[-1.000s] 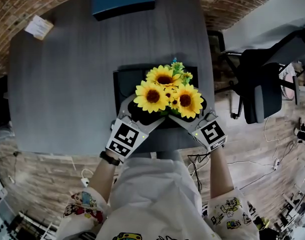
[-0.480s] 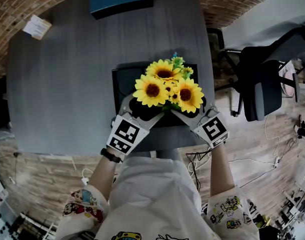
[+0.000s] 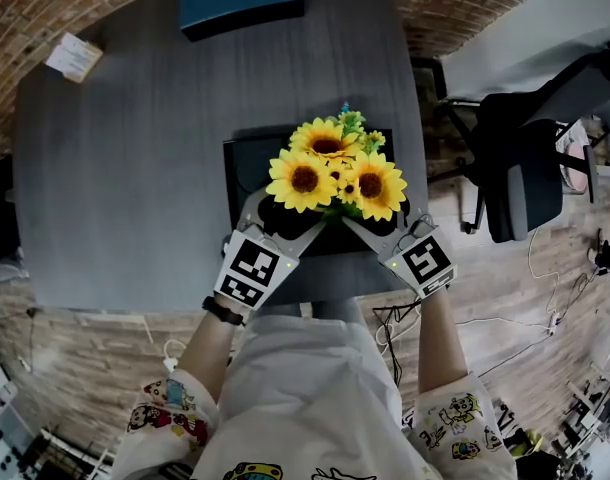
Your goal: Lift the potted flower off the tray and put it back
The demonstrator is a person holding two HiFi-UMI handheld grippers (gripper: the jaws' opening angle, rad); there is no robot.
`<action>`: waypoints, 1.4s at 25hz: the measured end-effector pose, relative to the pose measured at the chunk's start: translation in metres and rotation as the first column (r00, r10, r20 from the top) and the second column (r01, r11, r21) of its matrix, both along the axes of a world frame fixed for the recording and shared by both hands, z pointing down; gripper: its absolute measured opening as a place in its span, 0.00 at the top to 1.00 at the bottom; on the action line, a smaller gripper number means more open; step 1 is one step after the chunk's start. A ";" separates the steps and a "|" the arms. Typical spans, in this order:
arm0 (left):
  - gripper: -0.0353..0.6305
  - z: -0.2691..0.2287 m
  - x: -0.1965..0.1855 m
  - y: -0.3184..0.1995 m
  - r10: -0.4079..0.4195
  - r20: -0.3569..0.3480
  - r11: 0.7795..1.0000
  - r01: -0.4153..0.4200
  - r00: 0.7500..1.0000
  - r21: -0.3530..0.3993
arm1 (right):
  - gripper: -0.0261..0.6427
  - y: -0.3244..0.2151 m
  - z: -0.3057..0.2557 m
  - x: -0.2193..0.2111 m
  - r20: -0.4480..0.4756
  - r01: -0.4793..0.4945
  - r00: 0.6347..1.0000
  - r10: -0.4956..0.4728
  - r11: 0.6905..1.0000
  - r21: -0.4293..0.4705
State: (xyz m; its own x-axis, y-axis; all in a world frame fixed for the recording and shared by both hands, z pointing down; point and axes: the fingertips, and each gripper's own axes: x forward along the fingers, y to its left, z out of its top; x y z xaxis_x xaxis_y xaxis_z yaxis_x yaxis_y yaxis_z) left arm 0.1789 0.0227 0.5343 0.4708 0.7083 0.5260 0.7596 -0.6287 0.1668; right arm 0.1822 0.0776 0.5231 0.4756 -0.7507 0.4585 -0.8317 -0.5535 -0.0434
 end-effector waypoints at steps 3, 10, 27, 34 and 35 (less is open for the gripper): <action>0.47 -0.002 0.000 0.001 0.002 -0.004 1.000 -0.002 1.000 -0.002 | 0.50 0.001 -0.003 0.001 -0.001 -0.006 1.000 0.006 1.000 0.020; 0.47 -0.010 0.004 -0.002 -0.011 -0.024 1.000 0.011 1.000 -0.002 | 0.50 -0.003 -0.014 0.005 -0.025 -0.009 1.000 0.011 0.999 0.051; 0.47 -0.059 0.012 -0.010 -0.037 -0.130 0.999 0.035 0.991 -0.018 | 0.50 -0.010 -0.062 0.012 -0.126 0.005 0.992 0.005 0.997 0.078; 0.47 -0.096 0.013 -0.015 -0.063 -0.187 0.998 0.058 0.980 -0.030 | 0.50 -0.017 -0.103 0.013 -0.224 0.041 0.974 -0.027 0.998 0.057; 0.47 -0.101 0.014 -0.016 -0.066 -0.196 0.998 0.061 0.978 -0.031 | 0.50 -0.018 -0.109 0.014 -0.241 0.047 0.970 -0.033 0.998 0.051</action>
State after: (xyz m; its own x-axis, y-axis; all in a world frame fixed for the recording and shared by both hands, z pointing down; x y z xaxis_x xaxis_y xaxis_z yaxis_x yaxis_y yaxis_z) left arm 0.1925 0.0064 0.4332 0.6078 0.6854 0.4011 0.7377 -0.6743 0.0344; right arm 0.1957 0.0596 0.4142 0.5354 -0.7926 0.2918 -0.8432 -0.5217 0.1300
